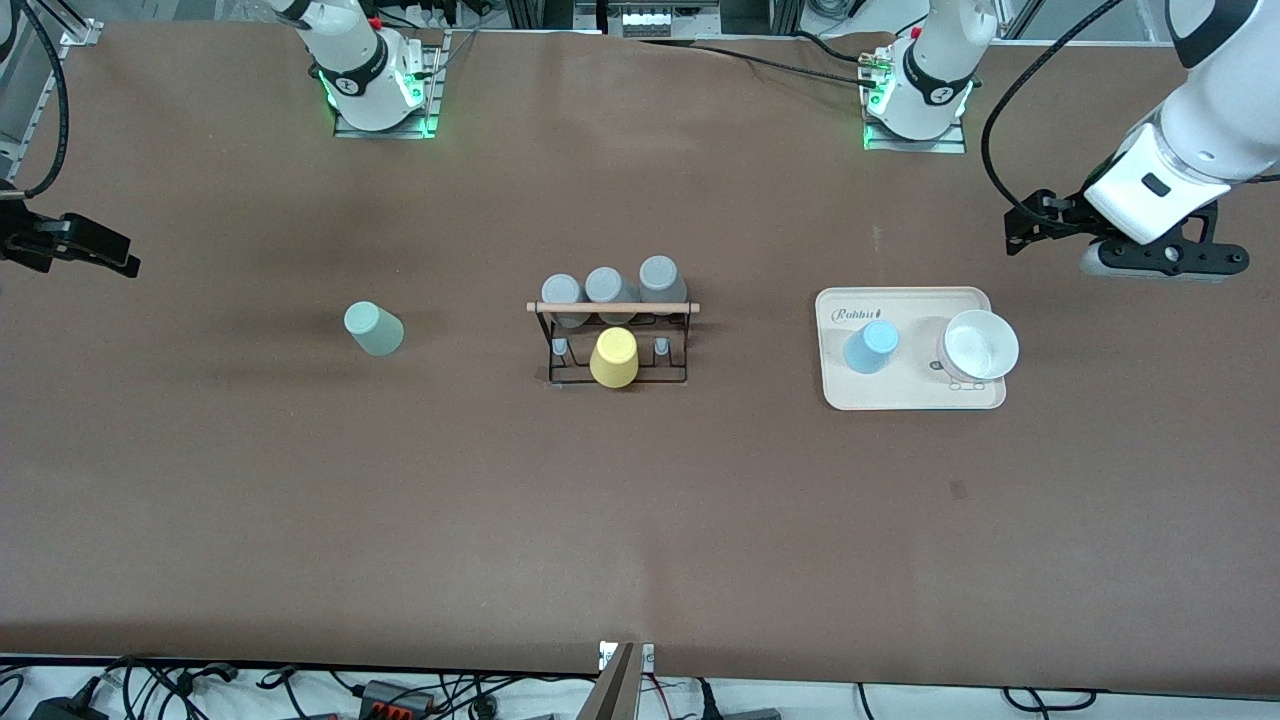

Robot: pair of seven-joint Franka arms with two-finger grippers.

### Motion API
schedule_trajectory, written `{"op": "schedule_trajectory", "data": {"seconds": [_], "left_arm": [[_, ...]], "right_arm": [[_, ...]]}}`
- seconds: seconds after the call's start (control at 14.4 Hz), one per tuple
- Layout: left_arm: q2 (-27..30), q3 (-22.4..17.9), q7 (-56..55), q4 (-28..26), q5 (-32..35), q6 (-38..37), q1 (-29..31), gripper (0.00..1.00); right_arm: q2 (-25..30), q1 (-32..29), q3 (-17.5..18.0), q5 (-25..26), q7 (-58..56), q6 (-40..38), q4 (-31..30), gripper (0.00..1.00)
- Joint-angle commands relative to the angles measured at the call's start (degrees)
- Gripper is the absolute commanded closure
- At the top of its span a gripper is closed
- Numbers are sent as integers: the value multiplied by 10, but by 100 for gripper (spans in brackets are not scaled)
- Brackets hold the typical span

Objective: Hang scattered cups on rack with three cups

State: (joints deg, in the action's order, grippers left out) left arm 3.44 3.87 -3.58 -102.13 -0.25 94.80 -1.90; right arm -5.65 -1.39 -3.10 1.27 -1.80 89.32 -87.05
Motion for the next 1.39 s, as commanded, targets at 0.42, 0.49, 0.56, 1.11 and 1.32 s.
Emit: {"op": "schedule_trajectory", "data": {"seconds": [0.42, 0.49, 0.56, 1.11, 1.32], "left_arm": [[12, 2, 8, -4, 5, -13, 5, 0], [8, 1, 6, 8, 9, -26, 5, 0], [-4, -2, 2, 24, 9, -46, 5, 0], [-116, 2, 12, 78, 3, -97, -6, 0], [-164, 7, 13, 63, -1, -17, -16, 0]], "right_arm": [[1, 2, 2, -3, 6, -6, 11, 0], [3, 2, 3, -4, 6, -6, 8, 0], [5, 2, 3, -3, 6, -8, 6, 0], [12, 2, 3, -7, 7, -29, -4, 0], [13, 0, 0, -9, 7, -39, -7, 0]]}}
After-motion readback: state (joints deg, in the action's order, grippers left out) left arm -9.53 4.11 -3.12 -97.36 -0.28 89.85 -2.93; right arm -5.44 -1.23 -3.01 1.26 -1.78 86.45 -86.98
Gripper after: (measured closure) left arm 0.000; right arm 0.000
